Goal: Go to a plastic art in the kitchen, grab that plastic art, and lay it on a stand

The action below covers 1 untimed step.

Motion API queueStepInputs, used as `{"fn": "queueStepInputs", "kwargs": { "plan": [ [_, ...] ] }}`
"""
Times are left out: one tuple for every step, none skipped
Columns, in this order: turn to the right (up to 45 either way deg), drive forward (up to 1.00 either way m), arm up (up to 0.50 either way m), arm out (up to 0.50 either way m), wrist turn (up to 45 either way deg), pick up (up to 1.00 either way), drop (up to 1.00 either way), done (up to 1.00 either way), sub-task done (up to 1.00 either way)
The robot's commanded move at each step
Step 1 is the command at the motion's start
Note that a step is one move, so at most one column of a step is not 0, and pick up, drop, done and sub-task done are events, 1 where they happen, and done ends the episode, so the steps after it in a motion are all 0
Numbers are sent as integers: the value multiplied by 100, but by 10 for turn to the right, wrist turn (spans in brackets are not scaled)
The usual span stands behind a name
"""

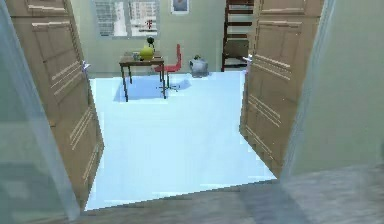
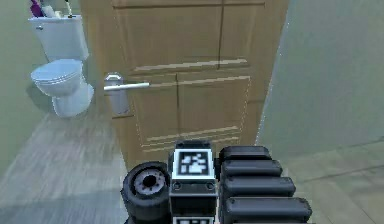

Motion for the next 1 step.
{"fn": "queueStepInputs", "kwargs": {
  "plan": [
    [0,100,0,0,0,0,0,0,0]
  ]
}}
